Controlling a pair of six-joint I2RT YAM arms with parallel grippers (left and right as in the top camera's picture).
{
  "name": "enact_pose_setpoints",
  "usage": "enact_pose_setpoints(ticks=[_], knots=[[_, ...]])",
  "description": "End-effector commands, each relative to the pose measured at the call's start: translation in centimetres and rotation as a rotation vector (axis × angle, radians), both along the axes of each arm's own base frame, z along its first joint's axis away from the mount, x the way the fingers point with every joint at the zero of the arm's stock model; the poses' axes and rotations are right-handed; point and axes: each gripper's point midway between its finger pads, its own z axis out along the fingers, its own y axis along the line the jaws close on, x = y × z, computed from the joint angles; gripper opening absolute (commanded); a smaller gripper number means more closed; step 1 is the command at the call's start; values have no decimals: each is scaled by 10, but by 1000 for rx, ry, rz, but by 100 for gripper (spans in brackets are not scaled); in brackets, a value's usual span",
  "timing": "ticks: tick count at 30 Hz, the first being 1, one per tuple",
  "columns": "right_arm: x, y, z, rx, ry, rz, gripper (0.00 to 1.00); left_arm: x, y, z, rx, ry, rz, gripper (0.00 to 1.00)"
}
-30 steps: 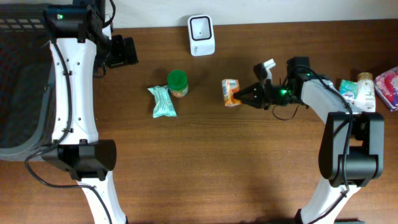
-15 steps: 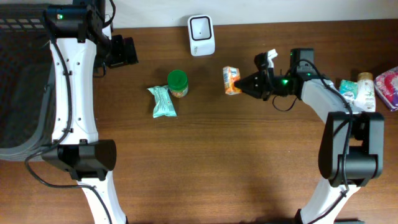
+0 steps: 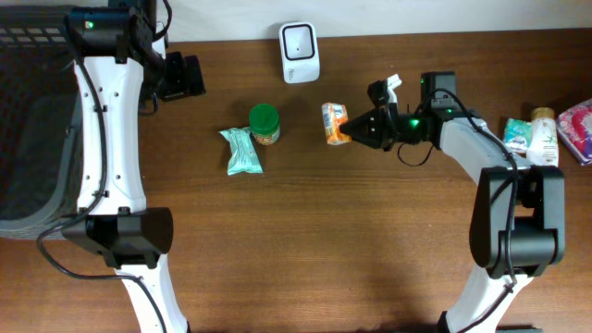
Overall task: Scan the item barcode
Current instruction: 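Lift the orange tissue pack and move it toward the scanner, then hold the orange tissue pack up to the scanner face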
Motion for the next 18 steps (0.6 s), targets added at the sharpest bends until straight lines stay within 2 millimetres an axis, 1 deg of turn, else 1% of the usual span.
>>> enact_pose_setpoints(ticks=[1,9,12,14,16,18], knots=[[1,-1,7,23,-32,12,4,-2,-1,9,9,-22,-14,99],[0,0,7,23,-44,14,4,-2,-1,9,9,-22,-14,99],[-2,10,3,2,-58,28,4,-2,-1,9,9,-22,-14,99],[2,19,-12,-86,-55,6,4,-2,-1,9,9,-22,-14,99],[10,24,-36,-225,-49,-46,4,-2,-1,9,9,-22,-14,99],[21,10,-80,-487,53,-169,4,-2,-1,9,9,-22,-14,99]])
